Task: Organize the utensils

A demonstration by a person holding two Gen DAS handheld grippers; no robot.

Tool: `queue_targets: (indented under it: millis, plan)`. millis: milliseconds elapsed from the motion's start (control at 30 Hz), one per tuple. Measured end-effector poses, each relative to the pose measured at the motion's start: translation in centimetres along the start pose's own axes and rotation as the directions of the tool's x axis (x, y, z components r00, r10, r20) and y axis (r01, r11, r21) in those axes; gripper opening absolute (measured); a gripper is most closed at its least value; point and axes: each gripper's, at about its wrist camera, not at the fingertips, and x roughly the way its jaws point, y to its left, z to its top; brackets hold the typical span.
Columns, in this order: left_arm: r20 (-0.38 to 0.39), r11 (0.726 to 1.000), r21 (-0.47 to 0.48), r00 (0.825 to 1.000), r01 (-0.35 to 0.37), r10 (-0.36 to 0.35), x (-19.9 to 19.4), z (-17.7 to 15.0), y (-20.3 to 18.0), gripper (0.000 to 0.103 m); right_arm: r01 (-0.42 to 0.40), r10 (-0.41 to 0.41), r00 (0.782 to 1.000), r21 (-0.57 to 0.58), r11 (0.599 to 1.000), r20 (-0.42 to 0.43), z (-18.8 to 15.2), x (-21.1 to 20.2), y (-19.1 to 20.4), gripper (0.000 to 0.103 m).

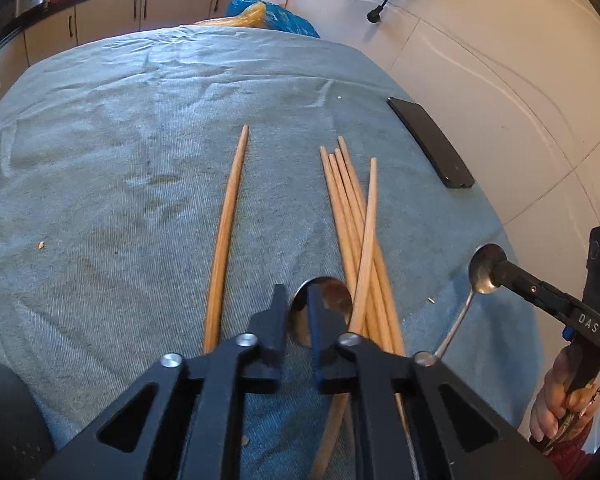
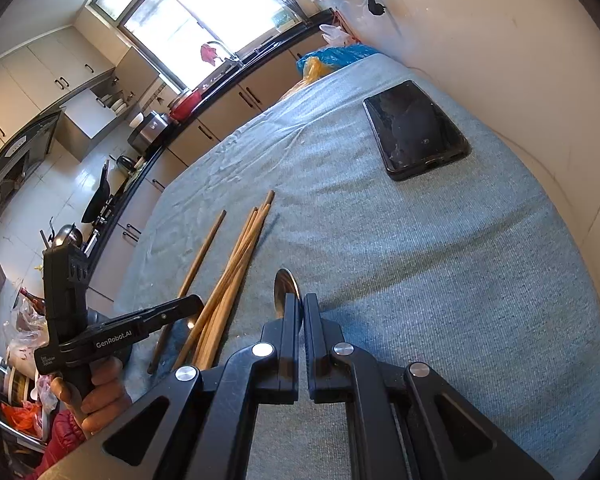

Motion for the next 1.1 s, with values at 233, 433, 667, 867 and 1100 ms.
queue_targets:
  millis: [233,433,667,867,1100]
  plan:
    - [0.018,0.999,0.033,1.000,0.012,-0.013,-0.7,-0.9,-0.9,0.004,0.005,-0.005,1.000,-0.010,1.000,0.011,-0.1,-0.1,0.2,0.003]
    - [-0.012,0.999,0.030,0.999,0.032,-0.032,0.1,-0.9,-1.1,0.005,0.008,-0.008,1.000,-0.011,1.000,0.010,0.1,-0.1,0.2,0.003]
    - [0.003,1.000,0.024,1.000,0.015,-0.015,0.0,-1.0,-1.6,0.004,0.008,-0.008,1.000,-0.010,1.000,0.010,0.0,-0.1,0.2,0.003]
    - [0.111,0.994,0.066,0.991,-0.086,0.078,-3.0,-1.4,-3.0,0.002,0.036,-0.032,0.998,-0.069,0.997,0.052,0.0,-1.4,1.4,0.003]
    - [0.257,0.962,0.085,0.939,-0.258,0.229,-6.9,-2.1,-4.1,0.002,0.136,-0.106,0.977,-0.159,0.978,0.183,0.4,-4.5,3.7,0.003]
